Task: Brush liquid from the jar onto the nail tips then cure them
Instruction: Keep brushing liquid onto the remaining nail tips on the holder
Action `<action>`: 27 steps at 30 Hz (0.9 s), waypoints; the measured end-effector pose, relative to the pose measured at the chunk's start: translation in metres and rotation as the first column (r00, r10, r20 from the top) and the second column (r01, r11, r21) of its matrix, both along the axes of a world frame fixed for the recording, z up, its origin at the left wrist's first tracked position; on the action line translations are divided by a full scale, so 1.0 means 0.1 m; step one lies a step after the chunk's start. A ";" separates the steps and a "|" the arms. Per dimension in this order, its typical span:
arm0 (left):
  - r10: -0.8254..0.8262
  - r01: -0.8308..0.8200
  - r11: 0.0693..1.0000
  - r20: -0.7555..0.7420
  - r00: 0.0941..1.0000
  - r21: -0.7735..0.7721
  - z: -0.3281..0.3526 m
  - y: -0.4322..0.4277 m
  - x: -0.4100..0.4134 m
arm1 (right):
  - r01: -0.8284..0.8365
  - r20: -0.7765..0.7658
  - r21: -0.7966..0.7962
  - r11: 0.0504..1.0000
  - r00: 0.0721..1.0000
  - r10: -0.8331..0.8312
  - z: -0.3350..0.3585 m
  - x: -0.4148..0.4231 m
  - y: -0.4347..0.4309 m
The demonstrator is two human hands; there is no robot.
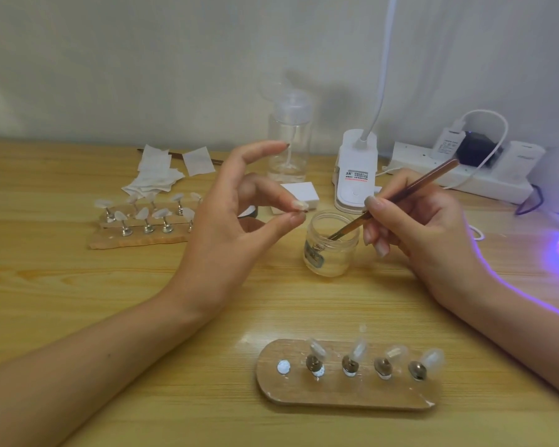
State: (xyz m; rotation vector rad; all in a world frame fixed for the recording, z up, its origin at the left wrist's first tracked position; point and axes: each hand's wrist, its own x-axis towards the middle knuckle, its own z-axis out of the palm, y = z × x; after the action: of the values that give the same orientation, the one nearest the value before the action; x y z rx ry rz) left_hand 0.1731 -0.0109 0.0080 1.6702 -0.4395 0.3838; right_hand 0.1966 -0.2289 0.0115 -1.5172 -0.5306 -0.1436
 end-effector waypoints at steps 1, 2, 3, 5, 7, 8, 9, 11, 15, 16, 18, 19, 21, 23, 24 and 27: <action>0.000 0.000 1.000 -0.002 1.000 0.001 0.00 0.00 0.00 | -0.001 -0.024 0.011 1.000 1.000 0.002 0.00 0.01 -0.01; -0.001 0.000 1.000 -0.003 1.000 -0.002 0.00 -0.01 0.00 | 0.000 -0.048 0.028 1.000 0.999 0.001 -0.01 0.02 -0.02; -0.002 0.002 1.000 -0.006 1.000 -0.010 0.00 -0.01 0.00 | 0.008 -0.074 0.053 0.999 0.997 -0.004 -0.01 0.03 -0.02; -0.010 0.009 1.000 -0.017 1.000 -0.029 0.00 0.00 0.00 | 0.034 -0.124 0.116 0.993 0.992 -0.020 0.00 0.05 -0.04; -0.020 0.019 0.999 -0.034 0.999 -0.044 0.00 0.00 0.01 | 0.068 -0.172 0.178 0.982 0.984 -0.037 0.00 0.06 -0.07; -0.025 0.023 0.999 -0.041 0.999 -0.049 0.00 0.00 0.01 | 0.082 -0.191 0.202 0.976 0.981 -0.043 0.01 0.06 -0.08; -0.030 0.027 0.998 -0.043 0.999 -0.052 0.00 0.00 0.02 | 0.095 -0.204 0.219 0.971 0.978 -0.049 0.01 0.06 -0.08; -0.036 0.033 0.998 -0.048 0.998 -0.057 0.00 0.01 0.03 | 0.114 -0.221 0.246 0.963 0.974 -0.059 0.02 0.06 -0.08; -0.054 0.049 0.997 -0.084 0.995 -0.062 0.00 0.00 0.04 | 0.146 -0.244 0.273 0.951 0.967 -0.079 0.04 0.04 -0.06; -0.059 0.054 0.997 -0.091 0.994 -0.058 0.00 0.00 0.04 | 0.154 -0.247 0.271 0.950 0.965 -0.086 0.04 0.04 -0.06; -0.064 0.061 0.997 -0.099 0.993 -0.037 -0.01 -0.01 0.03 | 0.162 -0.249 0.267 0.950 0.964 -0.095 0.04 0.04 -0.07; -0.067 0.064 0.998 -0.102 0.993 -0.030 -0.01 -0.01 0.03 | 0.163 -0.248 0.265 0.950 0.964 -0.096 0.04 0.04 -0.07; -0.074 0.071 0.997 -0.108 0.991 -0.027 -0.02 -0.01 0.03 | 0.164 -0.248 0.267 0.950 0.964 -0.096 0.03 0.04 -0.08; -0.075 0.074 0.997 -0.108 0.991 -0.018 -0.01 -0.01 0.03 | 0.154 -0.245 0.277 0.948 0.966 -0.086 0.04 0.05 -0.08; -0.075 0.074 0.997 -0.108 0.991 -0.013 -0.01 -0.01 0.03 | 0.146 -0.242 0.277 0.950 0.967 -0.078 0.05 0.05 -0.08; -0.077 0.076 0.997 -0.107 0.991 -0.010 0.00 -0.01 0.01 | 0.113 -0.228 0.256 0.960 0.972 -0.054 0.05 0.05 -0.07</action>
State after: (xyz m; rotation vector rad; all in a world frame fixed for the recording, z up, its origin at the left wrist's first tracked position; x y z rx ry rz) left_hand 0.1743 -0.0120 0.0077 1.6544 -0.4206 0.2374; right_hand 0.2014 -0.2362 0.0161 -1.2713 -0.2582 -0.1076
